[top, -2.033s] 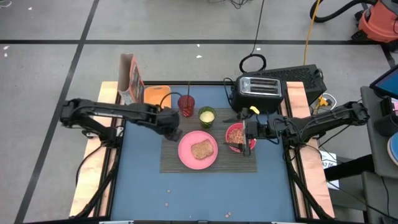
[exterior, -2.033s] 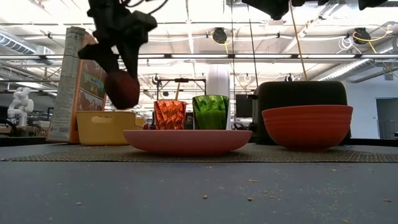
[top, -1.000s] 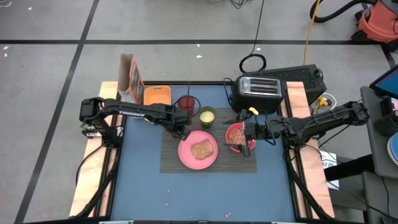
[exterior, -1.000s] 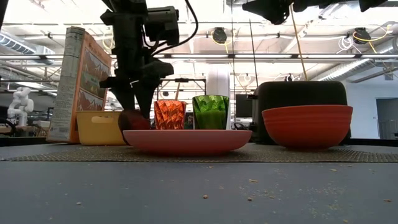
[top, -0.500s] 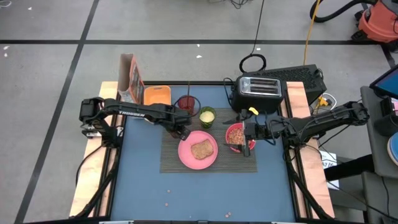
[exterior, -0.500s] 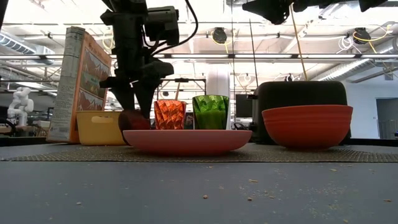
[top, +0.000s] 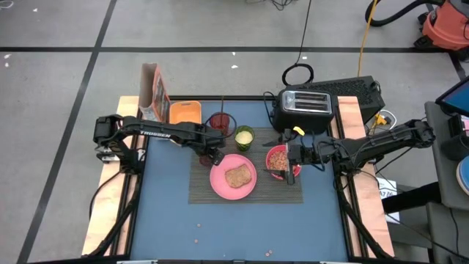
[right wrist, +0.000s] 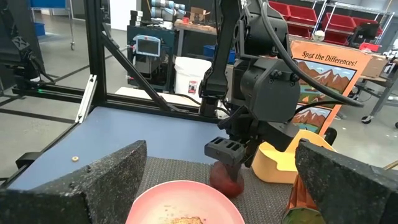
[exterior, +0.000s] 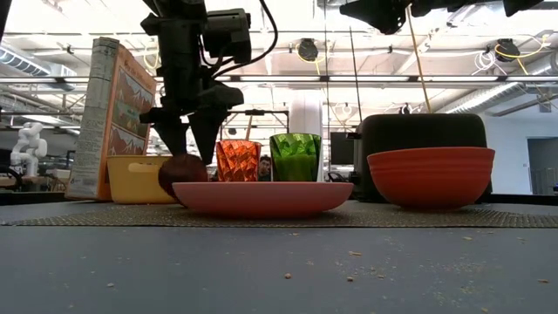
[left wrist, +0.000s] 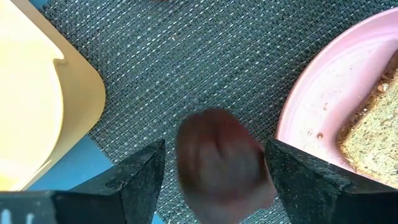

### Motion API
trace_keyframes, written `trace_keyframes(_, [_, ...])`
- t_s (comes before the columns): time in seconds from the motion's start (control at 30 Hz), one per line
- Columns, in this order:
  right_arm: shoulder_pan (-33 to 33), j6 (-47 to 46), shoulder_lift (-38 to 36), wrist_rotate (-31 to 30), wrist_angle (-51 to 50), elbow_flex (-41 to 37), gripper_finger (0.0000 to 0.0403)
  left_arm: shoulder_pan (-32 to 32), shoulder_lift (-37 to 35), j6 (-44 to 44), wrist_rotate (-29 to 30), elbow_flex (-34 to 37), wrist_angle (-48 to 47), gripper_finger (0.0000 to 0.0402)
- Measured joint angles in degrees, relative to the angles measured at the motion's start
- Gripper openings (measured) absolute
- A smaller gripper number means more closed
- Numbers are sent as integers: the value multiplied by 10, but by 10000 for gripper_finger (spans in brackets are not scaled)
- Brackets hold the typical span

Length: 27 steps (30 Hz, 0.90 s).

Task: Arrange a breakfast setting
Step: Put the apple on the table gray placemat, then put the gold spoon to the right of the pink bowl

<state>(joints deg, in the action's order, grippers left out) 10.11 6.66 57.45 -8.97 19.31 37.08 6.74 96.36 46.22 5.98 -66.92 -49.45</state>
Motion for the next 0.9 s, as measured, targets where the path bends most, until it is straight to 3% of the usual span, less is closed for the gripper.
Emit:
trace_keyframes(0.6, [0, 0, 0, 0, 0, 0, 395, 0, -2, -12, 20, 0, 29, 281])
trace_keyframes(0.9, [0, 0, 0, 0, 0, 0, 395, -9, -58, -43, 22, 0, 81, 280])
